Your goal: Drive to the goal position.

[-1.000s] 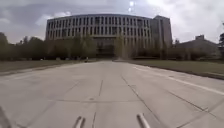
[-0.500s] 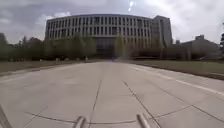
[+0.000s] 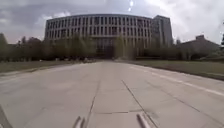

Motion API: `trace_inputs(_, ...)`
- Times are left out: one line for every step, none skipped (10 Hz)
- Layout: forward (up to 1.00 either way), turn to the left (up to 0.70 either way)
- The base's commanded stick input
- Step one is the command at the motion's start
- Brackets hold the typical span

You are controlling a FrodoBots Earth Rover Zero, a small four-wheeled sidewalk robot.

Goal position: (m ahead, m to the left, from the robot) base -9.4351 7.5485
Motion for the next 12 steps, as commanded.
trace_inputs(1.0, 0.0)
trace_inputs(1.0, 0.1)
trace_inputs(1.0, 0.27)
trace_inputs(1.0, 0.23)
trace_inputs(1.0, 0.05)
trace_inputs(1.0, 0.0)
trace_inputs(1.0, 0.0)
trace_inputs(1.0, 0.0)
trace_inputs(1.0, 0.0)
trace_inputs(1.0, 0.0)
trace_inputs(1.0, 0.0)
trace_inputs(1.0, 0.0)
